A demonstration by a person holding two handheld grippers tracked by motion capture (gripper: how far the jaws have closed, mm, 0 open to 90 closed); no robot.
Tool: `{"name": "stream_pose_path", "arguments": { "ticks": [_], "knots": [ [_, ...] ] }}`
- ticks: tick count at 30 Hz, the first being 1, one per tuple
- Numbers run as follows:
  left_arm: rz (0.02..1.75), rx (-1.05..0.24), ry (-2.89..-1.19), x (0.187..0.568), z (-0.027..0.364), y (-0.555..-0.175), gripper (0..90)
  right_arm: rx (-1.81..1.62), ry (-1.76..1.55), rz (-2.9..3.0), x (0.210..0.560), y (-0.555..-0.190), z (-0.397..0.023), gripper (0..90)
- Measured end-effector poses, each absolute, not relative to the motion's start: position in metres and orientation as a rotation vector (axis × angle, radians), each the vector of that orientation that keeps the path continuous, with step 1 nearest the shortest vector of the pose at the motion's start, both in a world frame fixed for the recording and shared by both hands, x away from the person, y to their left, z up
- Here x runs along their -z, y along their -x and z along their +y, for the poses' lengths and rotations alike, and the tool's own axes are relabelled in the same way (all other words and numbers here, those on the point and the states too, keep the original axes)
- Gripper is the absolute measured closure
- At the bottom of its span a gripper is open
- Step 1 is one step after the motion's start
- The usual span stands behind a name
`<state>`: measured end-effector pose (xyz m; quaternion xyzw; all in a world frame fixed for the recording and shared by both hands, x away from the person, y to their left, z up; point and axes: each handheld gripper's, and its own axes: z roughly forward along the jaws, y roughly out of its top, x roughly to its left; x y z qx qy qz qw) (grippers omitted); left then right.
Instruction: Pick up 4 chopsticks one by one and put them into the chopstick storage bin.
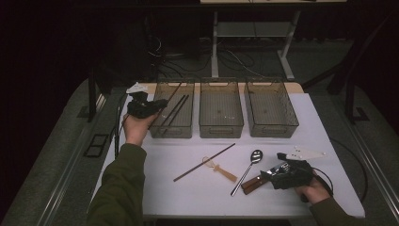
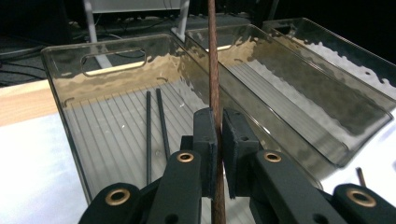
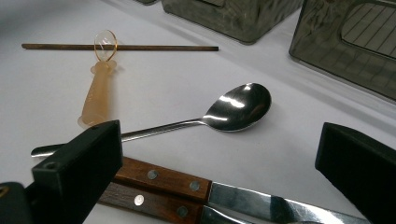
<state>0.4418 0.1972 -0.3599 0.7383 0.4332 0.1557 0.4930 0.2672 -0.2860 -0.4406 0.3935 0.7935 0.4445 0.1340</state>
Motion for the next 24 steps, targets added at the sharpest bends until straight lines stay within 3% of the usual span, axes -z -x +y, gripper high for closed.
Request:
{"name": "stream_pose_path", "arguments": {
  "ticks": [24],
  "knots": [
    [1.183, -0.41, -1.899, 0.379, 0.178, -0.485, 84.2, -1.309, -1.128, 2.305, 0.439, -0.266, -0.285, 0.8]
  ]
}}
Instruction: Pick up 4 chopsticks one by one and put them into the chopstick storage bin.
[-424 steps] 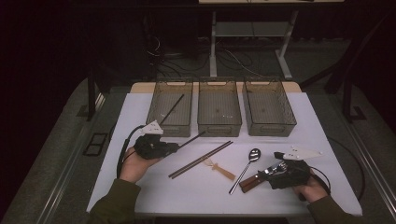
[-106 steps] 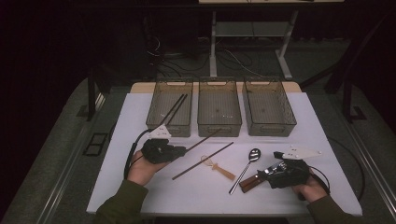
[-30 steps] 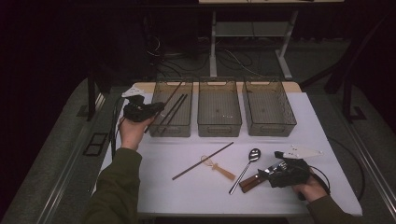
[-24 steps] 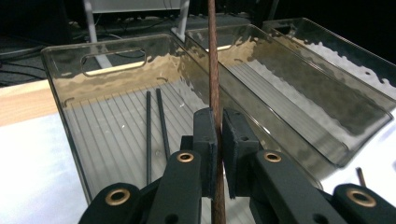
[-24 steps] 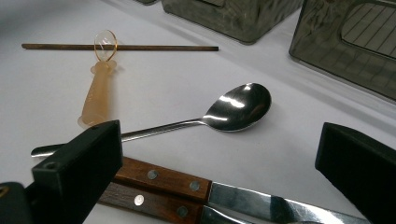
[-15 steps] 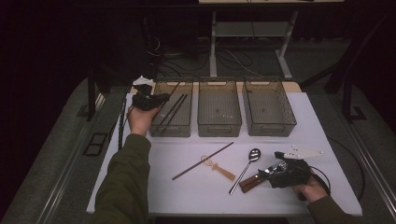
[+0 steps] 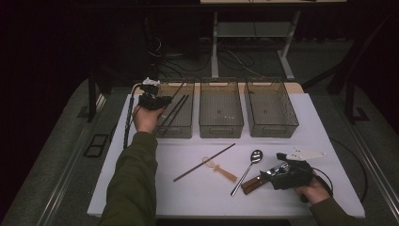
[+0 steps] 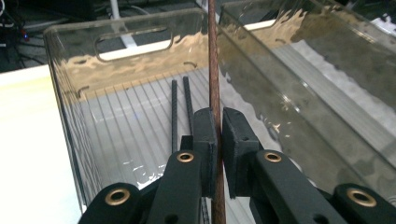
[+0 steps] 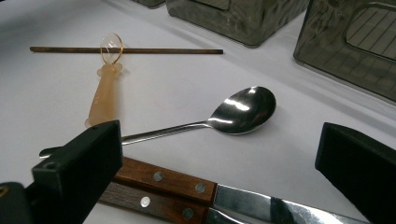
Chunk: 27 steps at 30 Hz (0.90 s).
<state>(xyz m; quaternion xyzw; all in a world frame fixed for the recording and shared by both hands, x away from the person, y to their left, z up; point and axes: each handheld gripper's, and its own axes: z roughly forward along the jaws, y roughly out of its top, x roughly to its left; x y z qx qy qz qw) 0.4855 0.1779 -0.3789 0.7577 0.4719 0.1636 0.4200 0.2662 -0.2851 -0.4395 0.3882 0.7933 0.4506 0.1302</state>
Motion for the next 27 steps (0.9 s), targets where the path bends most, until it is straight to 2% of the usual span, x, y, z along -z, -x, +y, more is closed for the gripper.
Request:
{"name": "stream_pose_path", "arguments": {
  "ticks": [16, 19, 27],
  "knots": [
    [1.217, -0.422, -1.922, 0.3848, 0.176, -0.4876, 82.8, -1.311, -1.125, 2.306, 0.439, -0.2658, -0.2854, 0.8],
    [1.22, -0.432, -1.932, 0.385, 0.1755, -0.4879, 74.9, -1.311, -1.125, 2.307, 0.439, -0.2657, -0.2854, 0.8],
    [1.196, -0.433, -1.939, 0.3846, 0.1741, -0.4868, 61.8, -1.311, -1.124, 2.306, 0.439, -0.2657, -0.2853, 0.8]
  ]
}}
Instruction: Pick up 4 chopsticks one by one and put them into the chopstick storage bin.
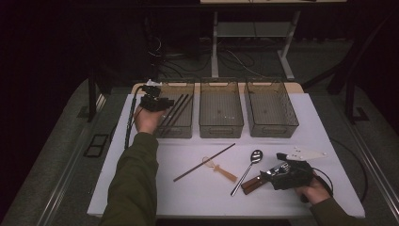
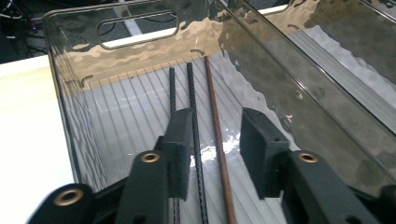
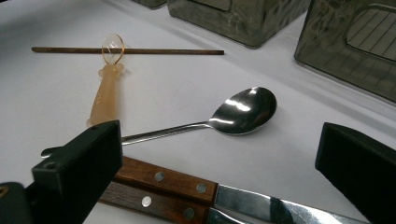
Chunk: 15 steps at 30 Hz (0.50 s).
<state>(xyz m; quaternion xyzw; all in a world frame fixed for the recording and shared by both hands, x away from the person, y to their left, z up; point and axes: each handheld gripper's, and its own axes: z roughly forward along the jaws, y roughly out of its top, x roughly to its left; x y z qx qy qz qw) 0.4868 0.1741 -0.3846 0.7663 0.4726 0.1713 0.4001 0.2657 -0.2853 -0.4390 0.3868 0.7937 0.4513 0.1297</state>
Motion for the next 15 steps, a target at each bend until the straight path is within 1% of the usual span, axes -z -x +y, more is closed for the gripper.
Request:
{"name": "stream_pose_path", "arguments": {
  "ticks": [6, 8, 12, 15],
  "knots": [
    [1.148, -0.436, -1.959, 0.381, 0.174, -0.483, 50.5, -1.311, -1.125, 2.306, 0.439, -0.266, -0.285, 0.9],
    [1.118, -0.422, -1.955, 0.378, 0.173, -0.479, 49.5, -1.31, -1.126, 2.306, 0.439, -0.266, -0.285, 0.9],
    [1.063, -0.412, -1.971, 0.37, 0.17, -0.47, 44.6, -1.308, -1.125, 2.305, 0.439, -0.266, -0.285, 0.8],
    [1.032, -0.382, -1.983, 0.364, 0.166, -0.462, 40.3, -1.306, -1.123, 2.308, 0.439, -0.267, -0.285, 0.8]
  ]
}}
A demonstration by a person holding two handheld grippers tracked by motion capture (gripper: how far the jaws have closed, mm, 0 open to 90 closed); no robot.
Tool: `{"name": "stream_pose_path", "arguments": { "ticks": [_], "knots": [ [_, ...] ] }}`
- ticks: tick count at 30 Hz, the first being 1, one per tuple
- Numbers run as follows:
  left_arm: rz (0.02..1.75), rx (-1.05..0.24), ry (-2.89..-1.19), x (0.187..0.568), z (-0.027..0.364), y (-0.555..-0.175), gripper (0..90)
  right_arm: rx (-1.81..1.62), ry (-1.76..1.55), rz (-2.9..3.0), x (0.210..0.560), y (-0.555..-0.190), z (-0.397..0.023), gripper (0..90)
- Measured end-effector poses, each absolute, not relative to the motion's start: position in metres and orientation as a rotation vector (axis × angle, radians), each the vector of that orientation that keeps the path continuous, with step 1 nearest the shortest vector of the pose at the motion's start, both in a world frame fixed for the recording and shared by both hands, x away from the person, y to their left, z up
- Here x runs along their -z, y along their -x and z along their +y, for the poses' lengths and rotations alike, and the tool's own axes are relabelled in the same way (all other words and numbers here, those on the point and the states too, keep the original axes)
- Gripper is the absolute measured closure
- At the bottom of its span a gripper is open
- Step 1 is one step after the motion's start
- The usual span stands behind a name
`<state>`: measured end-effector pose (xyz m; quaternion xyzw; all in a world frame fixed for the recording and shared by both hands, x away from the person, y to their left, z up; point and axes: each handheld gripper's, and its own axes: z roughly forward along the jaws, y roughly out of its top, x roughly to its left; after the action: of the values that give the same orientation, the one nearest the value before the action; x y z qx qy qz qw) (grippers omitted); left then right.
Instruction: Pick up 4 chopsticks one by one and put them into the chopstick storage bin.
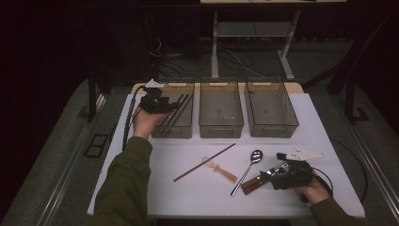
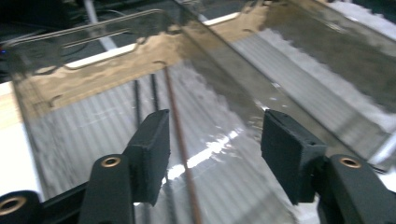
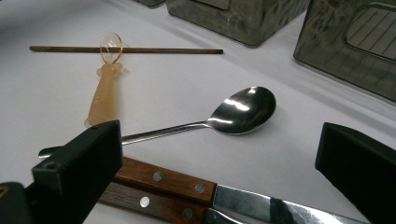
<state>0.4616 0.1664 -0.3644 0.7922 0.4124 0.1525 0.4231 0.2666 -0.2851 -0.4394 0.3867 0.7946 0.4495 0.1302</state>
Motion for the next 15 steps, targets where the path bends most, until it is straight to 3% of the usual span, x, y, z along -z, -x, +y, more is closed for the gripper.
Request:
{"name": "stream_pose_path", "arguments": {
  "ticks": [15],
  "knots": [
    [0.846, -0.344, -2.06, 0.364, 0.145, -0.401, 26.1, -1.308, -1.135, 2.3, 0.439, -0.267, -0.286, 0.8]
  ]
}}
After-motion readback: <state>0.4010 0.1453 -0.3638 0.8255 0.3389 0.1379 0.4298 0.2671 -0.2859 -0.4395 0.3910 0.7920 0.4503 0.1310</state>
